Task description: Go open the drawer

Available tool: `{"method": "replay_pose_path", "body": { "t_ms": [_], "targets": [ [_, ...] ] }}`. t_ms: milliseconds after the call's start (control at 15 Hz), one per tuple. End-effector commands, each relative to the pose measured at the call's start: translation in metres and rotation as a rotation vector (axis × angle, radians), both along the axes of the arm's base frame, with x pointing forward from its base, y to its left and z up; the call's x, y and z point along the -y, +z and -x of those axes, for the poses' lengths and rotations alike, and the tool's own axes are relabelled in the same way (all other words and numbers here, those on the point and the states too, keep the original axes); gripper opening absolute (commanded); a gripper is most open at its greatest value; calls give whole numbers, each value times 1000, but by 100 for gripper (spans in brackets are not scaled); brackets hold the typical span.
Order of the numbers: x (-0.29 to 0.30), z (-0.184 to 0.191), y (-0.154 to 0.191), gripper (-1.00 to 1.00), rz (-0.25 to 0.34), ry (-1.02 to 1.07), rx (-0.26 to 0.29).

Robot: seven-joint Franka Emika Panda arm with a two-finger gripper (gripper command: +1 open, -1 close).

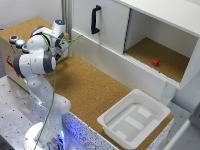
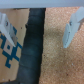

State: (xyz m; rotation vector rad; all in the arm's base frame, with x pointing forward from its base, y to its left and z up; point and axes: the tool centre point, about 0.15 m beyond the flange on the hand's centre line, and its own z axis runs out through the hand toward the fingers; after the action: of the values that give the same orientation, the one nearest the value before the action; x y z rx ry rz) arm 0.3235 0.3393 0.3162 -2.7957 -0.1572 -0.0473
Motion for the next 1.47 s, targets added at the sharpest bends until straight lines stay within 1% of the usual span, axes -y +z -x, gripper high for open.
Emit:
{"method": "replay_pose_path", "body": {
  "t_ms": [0, 333, 467, 600, 1133, 1200, 1400],
  "targets": [
    [4, -1, -12, 100, -118, 48, 39],
    [-9, -12, -16, 100, -121, 52, 1],
    [-15, -12, -22, 100, -121, 23, -31],
    [-21, -12, -26, 100, -141, 4, -54],
    [-25, -16, -23, 100, -151, 10, -56],
    [-25, -16, -22, -100, -149, 11, -49],
    [-24, -17, -20, -100, -148, 22, -39]
  ]
}}
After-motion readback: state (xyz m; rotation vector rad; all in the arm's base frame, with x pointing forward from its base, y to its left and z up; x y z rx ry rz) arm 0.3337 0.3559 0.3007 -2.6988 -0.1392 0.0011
